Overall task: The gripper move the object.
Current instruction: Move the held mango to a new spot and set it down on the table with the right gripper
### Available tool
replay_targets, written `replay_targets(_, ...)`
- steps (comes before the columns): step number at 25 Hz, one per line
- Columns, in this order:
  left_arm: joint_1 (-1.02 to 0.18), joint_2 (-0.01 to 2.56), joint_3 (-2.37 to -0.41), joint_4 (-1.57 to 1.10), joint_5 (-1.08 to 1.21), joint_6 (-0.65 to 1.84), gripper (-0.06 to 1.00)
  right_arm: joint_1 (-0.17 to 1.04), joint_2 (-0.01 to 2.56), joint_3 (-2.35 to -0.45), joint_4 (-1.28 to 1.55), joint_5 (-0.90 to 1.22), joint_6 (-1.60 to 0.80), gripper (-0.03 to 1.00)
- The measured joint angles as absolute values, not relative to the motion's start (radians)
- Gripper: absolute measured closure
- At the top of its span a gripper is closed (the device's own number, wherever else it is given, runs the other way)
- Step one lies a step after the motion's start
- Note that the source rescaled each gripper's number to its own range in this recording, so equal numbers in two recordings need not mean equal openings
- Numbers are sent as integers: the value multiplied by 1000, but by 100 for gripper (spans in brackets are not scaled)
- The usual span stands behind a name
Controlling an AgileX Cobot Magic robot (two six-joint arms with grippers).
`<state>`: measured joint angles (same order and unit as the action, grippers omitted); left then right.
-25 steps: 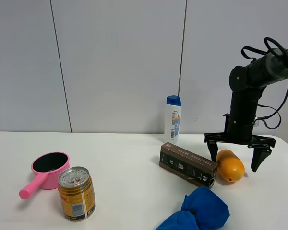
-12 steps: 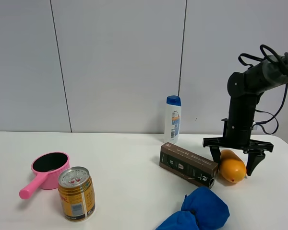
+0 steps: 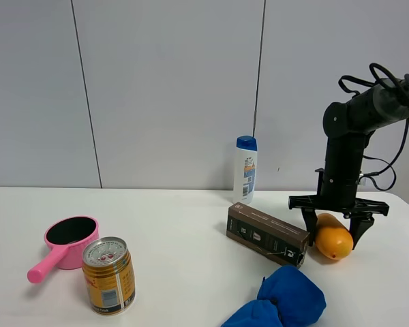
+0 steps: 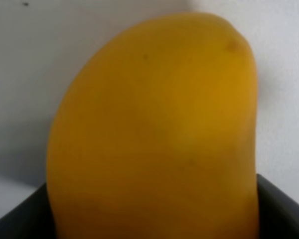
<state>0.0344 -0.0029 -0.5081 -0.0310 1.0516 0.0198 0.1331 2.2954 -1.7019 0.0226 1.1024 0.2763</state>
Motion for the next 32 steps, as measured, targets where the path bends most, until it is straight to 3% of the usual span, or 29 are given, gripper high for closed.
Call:
replay_targets(15,34,-3,-508,-31,1052,20,-6,167,2034,-2021,63,1216,23,97)
replay_targets(25,34,-3,-508,-31,1052,20,-6,422,1993,-2080,86,1225,-79,97)
replay_targets(32,34,-3,-508,-31,1052,20,-6,641,2065,-2080,-68,1214,-95,97)
